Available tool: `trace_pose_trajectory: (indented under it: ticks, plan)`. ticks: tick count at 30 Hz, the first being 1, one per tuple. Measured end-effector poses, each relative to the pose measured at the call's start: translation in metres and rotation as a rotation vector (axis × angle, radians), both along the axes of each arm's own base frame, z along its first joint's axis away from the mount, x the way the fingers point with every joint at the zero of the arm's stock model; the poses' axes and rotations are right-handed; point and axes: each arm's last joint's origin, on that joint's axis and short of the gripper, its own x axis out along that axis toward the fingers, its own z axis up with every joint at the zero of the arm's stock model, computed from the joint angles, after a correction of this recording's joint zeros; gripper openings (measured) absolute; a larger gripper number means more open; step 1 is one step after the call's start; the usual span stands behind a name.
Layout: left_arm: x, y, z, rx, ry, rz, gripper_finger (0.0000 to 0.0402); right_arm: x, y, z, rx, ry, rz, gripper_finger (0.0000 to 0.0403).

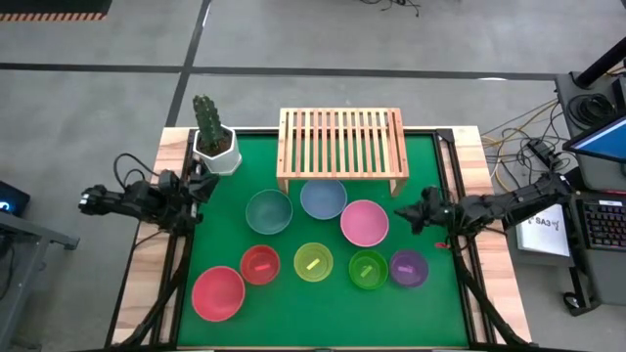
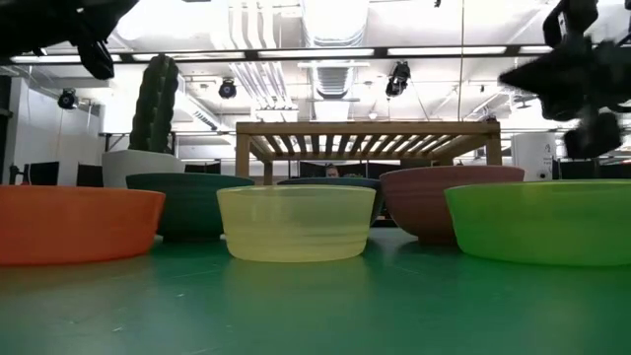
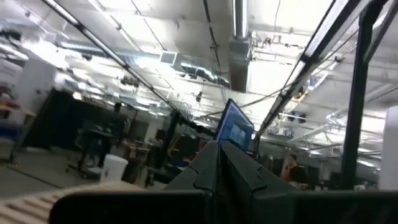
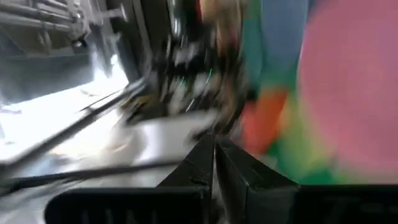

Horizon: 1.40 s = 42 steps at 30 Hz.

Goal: Place and stack bowls onto a shelf
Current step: Put the pink bowl on the shelf

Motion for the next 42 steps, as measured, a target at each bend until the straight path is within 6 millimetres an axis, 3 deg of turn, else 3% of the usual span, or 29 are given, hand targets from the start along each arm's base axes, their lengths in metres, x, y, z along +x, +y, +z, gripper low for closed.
trace_pose_trajectory:
  ticks: [5,9,13,16,19,26,32,35,42]
  plan:
    - [-0.001,0.0,0.004,0.007,-0.002,0.005,0.0,-0.002,-0.007,-0.001,-0.476,0.14,-0.254,0.0009]
    - [-0.001,0.0,0.003,0.001,0.008,-0.001,0.0,-0.003,-0.009,0.013,-0.472,0.037,-0.319,0.0009]
    - [0.0,0.0,0.003,-0.04,-0.002,-0.027,0.0,-0.001,-0.006,0.041,-0.634,-0.007,-0.252,0.0009]
    - [0.0,0.0,0.003,-0.032,0.001,-0.022,0.0,0.008,-0.003,0.065,-0.75,0.038,-0.247,0.0009]
    - [0.0,0.0,0.003,-0.035,0.001,-0.024,0.0,0.026,0.003,0.08,-0.842,0.21,-0.177,0.0009]
    - [0.0,0.0,0.002,-0.033,0.009,-0.024,0.0,0.036,0.006,0.108,-0.682,0.757,-0.058,0.0009]
    - [0.001,0.0,0.001,-0.029,0.019,-0.023,0.0,0.046,0.013,0.112,-0.452,1.223,-0.008,0.0009]
    - [0.001,0.0,0.001,-0.029,0.019,-0.023,0.0,0.063,0.02,0.106,-0.436,1.358,0.033,0.0009]
    - [0.001,0.0,0.001,-0.025,0.021,-0.02,0.0,0.102,0.031,0.091,-0.505,1.489,0.077,0.0009]
